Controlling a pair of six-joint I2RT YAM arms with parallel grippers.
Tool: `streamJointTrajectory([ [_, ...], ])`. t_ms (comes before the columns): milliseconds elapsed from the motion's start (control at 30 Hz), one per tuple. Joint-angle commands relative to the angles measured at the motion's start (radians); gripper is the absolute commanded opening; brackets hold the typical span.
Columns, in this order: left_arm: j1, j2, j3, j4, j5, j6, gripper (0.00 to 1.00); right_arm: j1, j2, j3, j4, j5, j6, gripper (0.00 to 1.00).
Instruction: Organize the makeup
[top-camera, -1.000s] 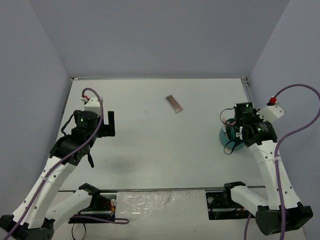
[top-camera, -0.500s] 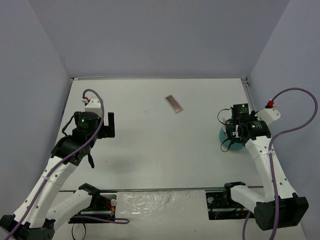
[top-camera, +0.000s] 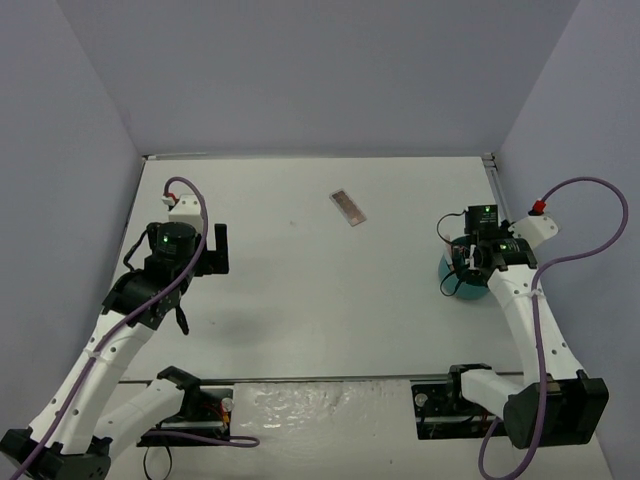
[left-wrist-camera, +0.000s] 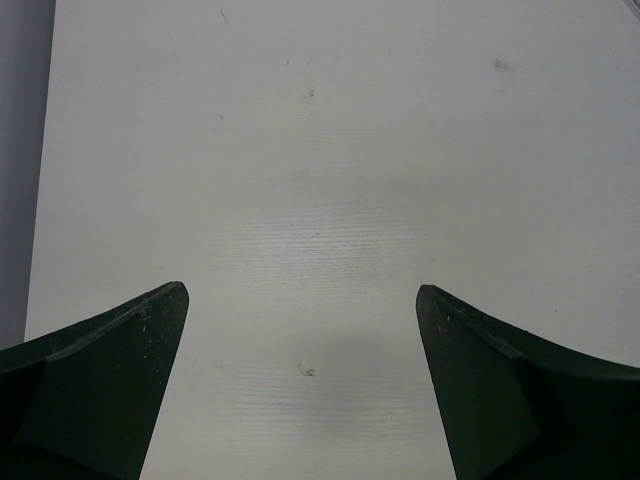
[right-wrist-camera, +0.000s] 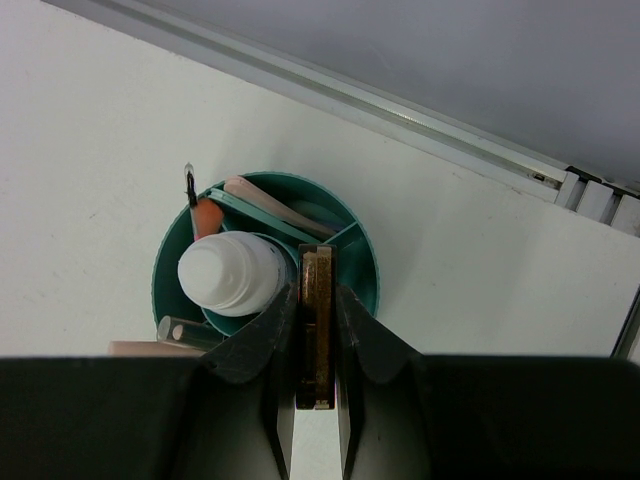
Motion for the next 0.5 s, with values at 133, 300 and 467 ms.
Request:
streamJointTrajectory([
  [133, 0.015, 0.01, 0.012, 0.059, 0.008, -0.017, 0.97, -0.033, 0.022, -0.055, 0.083, -0.006, -0.008, 0.1],
  [300, 0.015, 0.013, 0.009, 0.063, 0.012, -0.017, 0.97, -0.042, 0.043, -0.077, 0.099, -0.013, -0.01, 0.12],
  [467, 0.018, 0.013, 0.008, 0.062, 0.013, -0.017, 0.97, -0.042, 0.06, -0.083, 0.108, -0.012, -0.013, 0.23],
])
